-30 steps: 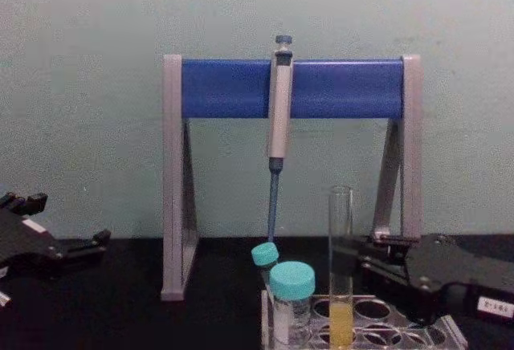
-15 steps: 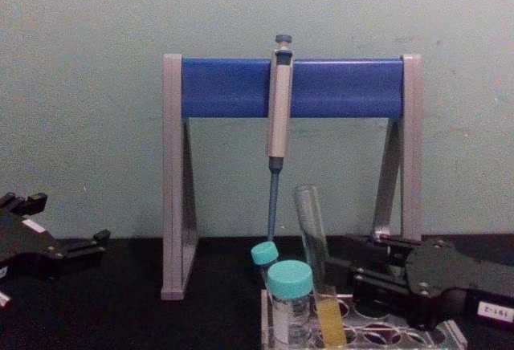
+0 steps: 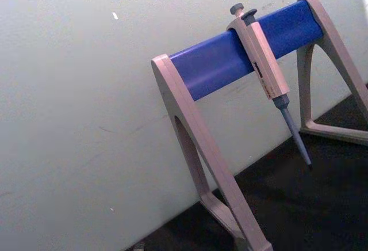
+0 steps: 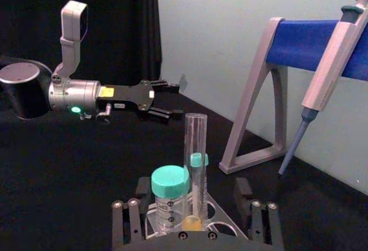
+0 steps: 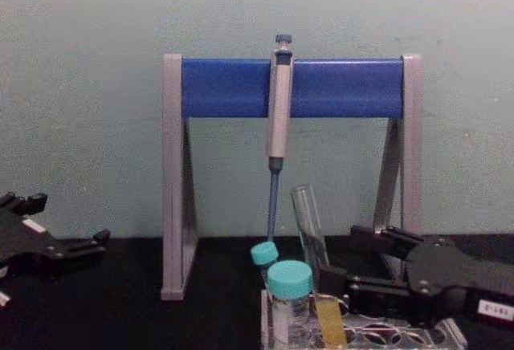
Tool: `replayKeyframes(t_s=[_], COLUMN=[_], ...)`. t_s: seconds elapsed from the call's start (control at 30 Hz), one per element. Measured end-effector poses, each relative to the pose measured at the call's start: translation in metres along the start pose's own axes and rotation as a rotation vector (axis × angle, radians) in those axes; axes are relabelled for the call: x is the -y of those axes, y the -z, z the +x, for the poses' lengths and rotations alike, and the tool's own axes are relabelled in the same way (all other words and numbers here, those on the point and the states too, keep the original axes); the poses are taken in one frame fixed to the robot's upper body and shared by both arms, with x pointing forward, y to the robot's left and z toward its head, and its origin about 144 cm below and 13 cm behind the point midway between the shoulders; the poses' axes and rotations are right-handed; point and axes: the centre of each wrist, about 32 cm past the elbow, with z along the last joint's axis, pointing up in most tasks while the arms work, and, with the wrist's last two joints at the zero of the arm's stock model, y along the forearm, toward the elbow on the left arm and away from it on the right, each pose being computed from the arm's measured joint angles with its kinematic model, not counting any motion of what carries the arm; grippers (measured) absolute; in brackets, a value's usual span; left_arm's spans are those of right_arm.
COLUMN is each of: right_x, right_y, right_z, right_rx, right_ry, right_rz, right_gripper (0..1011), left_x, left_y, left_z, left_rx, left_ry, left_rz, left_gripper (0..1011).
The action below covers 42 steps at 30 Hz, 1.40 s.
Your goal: Pick up the test tube from the test tube rack, shake it, then place it back into the test tube rack.
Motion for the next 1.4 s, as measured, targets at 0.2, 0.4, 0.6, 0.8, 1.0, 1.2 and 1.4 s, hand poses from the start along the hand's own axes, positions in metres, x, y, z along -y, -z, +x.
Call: replayKeyframes(t_s=[0.2,0.4,0.6,0.8,1.0,1.2,1.4], right_x=[0.000,-0.001,0.005,0.016,0.015,0.011,0.009], right_y=[0.000,-0.015,-0.032,-0.034,-0.016,0.002,0.016], right_z=[0.000,0.000,-0.001,-0.010,-0.021,-0.029,-0.036], right_rx=[0.000,0.034,0.069,0.058,0.019,0.005,-0.007], right_ry=[0.000,-0.011,0.072,0.348,0.579,0.687,0.749], right_rz=[0.001,0.048,0.123,0.152,0.082,0.023,-0.025], right_gripper=[1000,1000,1000,1000,1000,1000,1000], left_x=[0.000,0.000,0.000,0.000,0.000,0.000,0.000], left_y=[0.000,0.000,0.000,0.000,0.000,0.000,0.000], left_z=[0.000,0.000,0.000,0.000,0.000,0.000,0.000], left_rx=[0.000,0.000,0.000,0.000,0.000,0.000,0.000], left_ry=[0.000,0.000,0.000,0.000,0.000,0.000,0.000], left_rz=[0.000,0.000,0.000,0.000,0.000,0.000,0.000], left_gripper=[1001,1001,1001,1001,1001,1001,1001])
